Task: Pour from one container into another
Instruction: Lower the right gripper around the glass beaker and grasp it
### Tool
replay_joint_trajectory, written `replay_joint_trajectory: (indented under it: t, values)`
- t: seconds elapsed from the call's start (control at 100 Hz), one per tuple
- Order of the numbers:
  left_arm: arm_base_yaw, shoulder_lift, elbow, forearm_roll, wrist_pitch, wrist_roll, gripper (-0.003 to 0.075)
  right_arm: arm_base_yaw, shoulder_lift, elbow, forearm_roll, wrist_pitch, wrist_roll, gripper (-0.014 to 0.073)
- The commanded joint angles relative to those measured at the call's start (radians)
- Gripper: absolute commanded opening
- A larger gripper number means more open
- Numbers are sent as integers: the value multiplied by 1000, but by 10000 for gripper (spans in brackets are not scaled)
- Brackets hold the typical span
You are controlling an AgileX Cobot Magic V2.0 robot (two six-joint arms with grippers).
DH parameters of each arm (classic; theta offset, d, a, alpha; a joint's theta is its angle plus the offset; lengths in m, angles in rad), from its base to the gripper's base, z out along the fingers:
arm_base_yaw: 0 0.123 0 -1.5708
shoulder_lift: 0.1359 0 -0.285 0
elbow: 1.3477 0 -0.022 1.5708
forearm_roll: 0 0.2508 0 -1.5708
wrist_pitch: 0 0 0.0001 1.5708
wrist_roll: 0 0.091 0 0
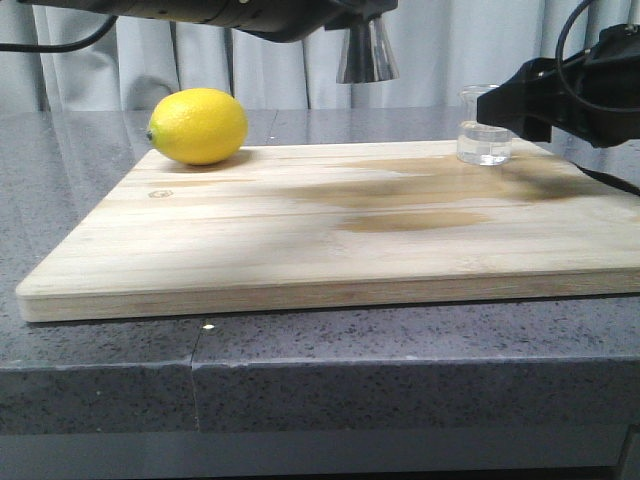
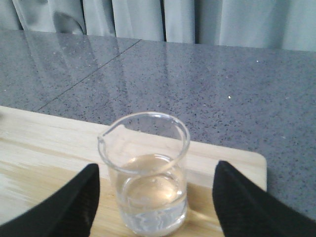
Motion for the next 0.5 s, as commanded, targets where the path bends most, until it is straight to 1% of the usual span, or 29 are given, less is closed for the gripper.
replay_joint_trajectory:
  t: [0.0, 0.09, 0.16, 0.29, 0.49]
  values:
    - [-6, -48, -29, 10, -83, -6, 40, -9, -18, -27, 7, -96, -15, 465]
    - [-6, -48, -29, 10, -83, -6, 40, -9, 0, -27, 7, -108, -15, 512]
    - [-6, -48, -29, 10, -83, -6, 40, -9, 14, -27, 7, -121, -15, 533]
    - [-6, -48, -29, 10, -83, -6, 40, -9, 25, -27, 7, -147, -17, 532]
    - [-6, -48, -29, 10, -83, -6, 40, -9, 25, -56, 7, -136, -17, 532]
